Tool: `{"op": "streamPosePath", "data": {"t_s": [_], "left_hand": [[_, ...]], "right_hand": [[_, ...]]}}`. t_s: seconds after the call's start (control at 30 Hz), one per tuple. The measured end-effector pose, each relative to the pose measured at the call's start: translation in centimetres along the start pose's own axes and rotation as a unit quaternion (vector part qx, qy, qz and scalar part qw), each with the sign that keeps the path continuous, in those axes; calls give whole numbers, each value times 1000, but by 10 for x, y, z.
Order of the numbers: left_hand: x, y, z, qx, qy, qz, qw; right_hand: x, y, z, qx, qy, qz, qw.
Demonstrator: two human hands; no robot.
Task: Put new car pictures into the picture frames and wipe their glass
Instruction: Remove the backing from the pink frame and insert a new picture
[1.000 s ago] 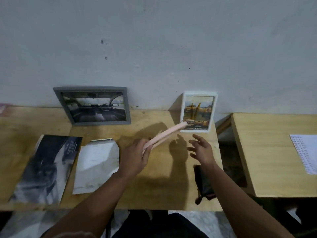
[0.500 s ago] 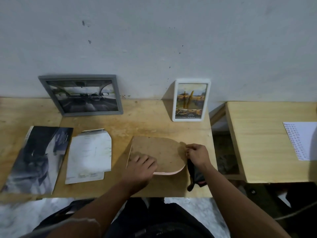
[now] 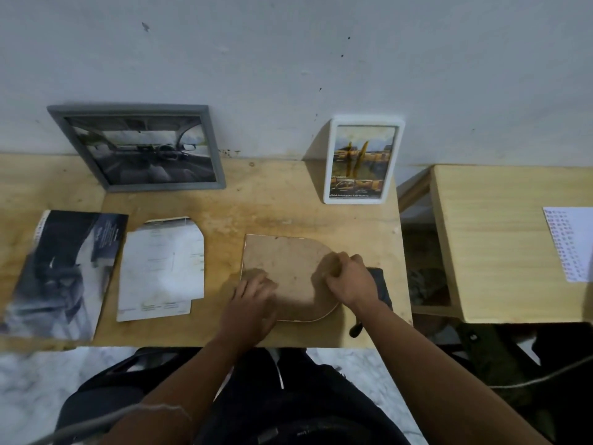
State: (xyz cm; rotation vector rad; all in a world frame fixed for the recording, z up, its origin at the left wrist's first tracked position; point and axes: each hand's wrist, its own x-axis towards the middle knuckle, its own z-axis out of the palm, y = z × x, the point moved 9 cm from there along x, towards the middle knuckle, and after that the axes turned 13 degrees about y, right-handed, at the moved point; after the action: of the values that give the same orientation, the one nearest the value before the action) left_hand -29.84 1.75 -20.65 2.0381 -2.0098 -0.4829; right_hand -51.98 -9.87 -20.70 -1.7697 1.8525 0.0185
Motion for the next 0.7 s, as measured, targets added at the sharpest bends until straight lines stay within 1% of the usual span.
{"op": "streamPosePath", "data": {"t_s": [0.03,0.07,0.1,0.13,0.17,0.2,0.3,0.37,0.43,0.53,0.6,0.67,0.7], "left_hand": [[3,-15,-8,-37,29,-85,995],[4,-30,-14,-84,47,-169,981],[5,-43,-16,-139,58,-241,959],[6,-53,-16,-191,61,-295,934],[8,-58,-17,-223,60,-325,917],[9,-63,-18,-236,60,-339,909],[5,-71,-21,-240,62,-355,902],[0,-75,-23,-241,71,-361,898],[-4,-77,-25,-233,75,-356,902],[-7,-78,-26,-227,76,-346,907],[-9,-78,-28,-225,78,-343,909],[-8,-78,-29,-224,72,-339,911],[-8,-79,-28,-222,66,-335,913]], "right_hand": [[0,0,2,1,0,8,1000],[0,0,3,3,3,11,1000],[0,-1,3,7,6,13,1000],[-1,-2,4,12,9,11,1000],[-2,-4,4,17,11,9,1000],[-2,-6,4,23,11,5,1000],[-4,-12,2,59,21,11,998],[-3,-11,1,106,37,28,993],[-1,-9,0,181,47,45,981],[-2,-6,-4,328,30,79,941],[-6,-4,-9,408,-4,109,906],[-7,-4,-17,461,-19,123,879],[-5,-4,-23,471,-10,124,873]]}}
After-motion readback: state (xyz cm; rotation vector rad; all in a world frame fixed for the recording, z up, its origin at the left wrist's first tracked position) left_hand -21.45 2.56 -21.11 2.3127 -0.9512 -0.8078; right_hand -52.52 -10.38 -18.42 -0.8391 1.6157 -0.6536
